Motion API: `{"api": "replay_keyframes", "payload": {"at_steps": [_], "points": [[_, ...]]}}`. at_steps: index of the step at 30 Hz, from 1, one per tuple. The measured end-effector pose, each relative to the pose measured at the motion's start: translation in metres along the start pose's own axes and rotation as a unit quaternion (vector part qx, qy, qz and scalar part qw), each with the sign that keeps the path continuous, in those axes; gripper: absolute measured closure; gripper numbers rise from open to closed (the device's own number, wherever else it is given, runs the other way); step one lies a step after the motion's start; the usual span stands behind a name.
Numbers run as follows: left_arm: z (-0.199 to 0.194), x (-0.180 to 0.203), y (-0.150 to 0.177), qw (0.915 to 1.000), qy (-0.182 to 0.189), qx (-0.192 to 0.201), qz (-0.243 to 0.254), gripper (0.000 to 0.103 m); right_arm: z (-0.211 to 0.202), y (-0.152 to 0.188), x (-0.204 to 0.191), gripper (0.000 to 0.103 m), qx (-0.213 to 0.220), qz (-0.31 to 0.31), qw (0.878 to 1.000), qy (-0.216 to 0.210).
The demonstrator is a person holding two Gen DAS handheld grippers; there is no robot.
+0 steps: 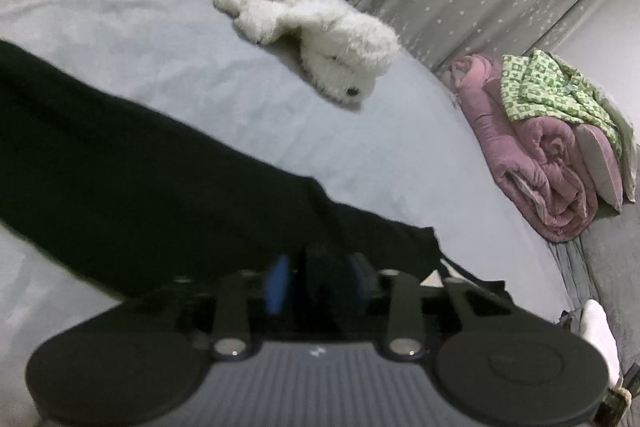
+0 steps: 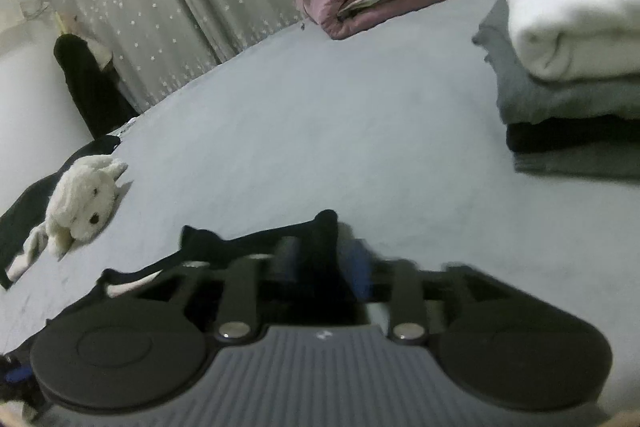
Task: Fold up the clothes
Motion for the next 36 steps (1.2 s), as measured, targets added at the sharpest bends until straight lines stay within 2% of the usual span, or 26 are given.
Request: {"api": "replay_keyframes", "payload": {"at_steps": [4, 7, 9, 10, 11, 16, 22, 27, 29, 31, 36], "points": [[-0.014, 0.006, 0.002, 0.9998, -0.003, 0.006, 0.017, 0.065, -0.017, 0.003, -0.016, 0.056, -0.019, -0.015, 1.0, -0.016], [-0.018, 0.014, 0.007, 0.9987, 0.013, 0.013, 0.047, 0.068, -0.031, 0.01, -0.028, 0.056, -0.032, -0.021, 0.999, -0.026], [-0.01, 0.019, 0.015, 0.9962, -0.011, -0.005, 0.086, 0.071, -0.039, 0.015, -0.035, 0.056, -0.039, -0.019, 0.999, -0.03], [-0.002, 0.021, 0.021, 0.9925, -0.046, -0.021, 0.112, 0.082, -0.043, 0.017, -0.038, 0.056, -0.04, -0.017, 0.999, -0.032], [-0.001, 0.02, 0.023, 0.9914, -0.056, -0.023, 0.116, 0.086, -0.047, 0.019, -0.041, 0.056, -0.042, -0.015, 0.998, -0.034], [-0.018, 0.013, 0.016, 0.9924, -0.073, -0.01, 0.099, 0.085, -0.065, 0.028, -0.049, 0.056, -0.04, 0.004, 0.998, -0.039], [-0.037, -0.005, 0.003, 0.9903, -0.109, 0.025, 0.082, 0.068, -0.079, 0.04, -0.049, 0.048, -0.028, 0.053, 0.997, -0.048], [-0.046, -0.016, -0.006, 0.9813, -0.171, 0.052, 0.071, 0.042, -0.07, 0.044, -0.058, 0.046, -0.056, 0.047, 0.996, -0.045], [-0.049, -0.023, -0.011, 0.977, -0.193, 0.069, 0.061, 0.028, -0.068, 0.045, -0.061, 0.042, -0.059, 0.058, 0.995, -0.061], [-0.051, -0.03, -0.015, 0.9699, -0.221, 0.087, 0.054, 0.023, -0.066, 0.047, -0.065, 0.041, -0.066, 0.066, 0.993, -0.075], [-0.046, -0.047, -0.02, 0.9555, -0.273, 0.109, 0.03, 0.02, -0.067, 0.053, -0.072, 0.04, -0.085, 0.054, 0.991, -0.083]]}}
Point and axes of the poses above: each gripper's, at about its wrist camera, not at the fingertips, and z roughly the way its jaws point, x to its right, y to its underside, the point moved 2 cm from there along z, roughly the way its jaws point, and after that the axes turned 9 degrees about -y, right-handed, at the moved point
